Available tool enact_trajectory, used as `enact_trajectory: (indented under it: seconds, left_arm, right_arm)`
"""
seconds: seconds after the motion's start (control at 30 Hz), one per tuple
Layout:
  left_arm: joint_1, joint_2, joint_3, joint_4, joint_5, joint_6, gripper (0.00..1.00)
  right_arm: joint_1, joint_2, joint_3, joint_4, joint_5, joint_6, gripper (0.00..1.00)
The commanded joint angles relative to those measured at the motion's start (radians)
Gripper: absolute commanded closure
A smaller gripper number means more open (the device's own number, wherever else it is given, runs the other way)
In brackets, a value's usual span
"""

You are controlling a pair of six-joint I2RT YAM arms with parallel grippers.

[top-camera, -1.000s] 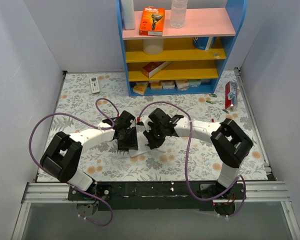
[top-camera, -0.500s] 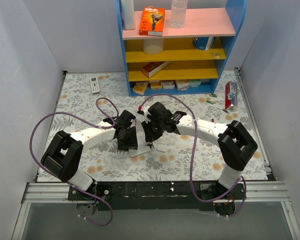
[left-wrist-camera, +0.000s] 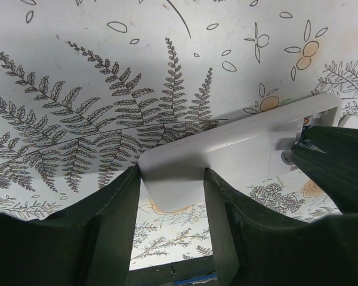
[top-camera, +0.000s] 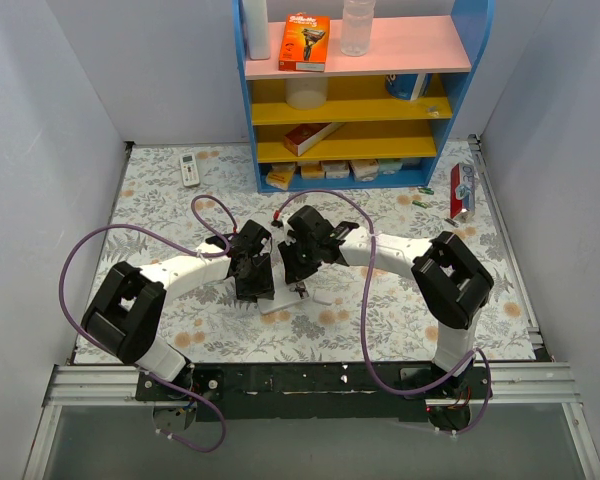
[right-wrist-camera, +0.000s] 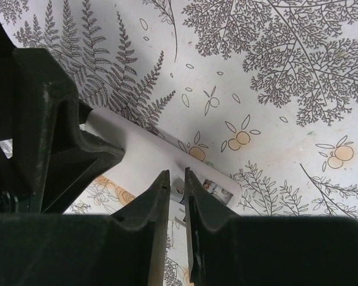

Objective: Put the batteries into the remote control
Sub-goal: Load the battery into the remote control.

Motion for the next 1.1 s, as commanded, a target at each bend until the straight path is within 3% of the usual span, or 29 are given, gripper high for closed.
enact_trajectory:
  seconds: [0.0, 1.07]
  left_arm:
    - [-0.02, 0.058, -0.044, -0.007, -0.089, 0.01, 0.56]
    - [-0.02, 0.052, -0.042, -0.005, -0.086, 0.007, 0.57]
  right_arm:
    - [0.004, -0.002, 0.024, 0.028, -0.04, 0.004, 0.79]
    - [0.021, -0.002, 0.016, -0.07, -0.081, -0.121, 0.94]
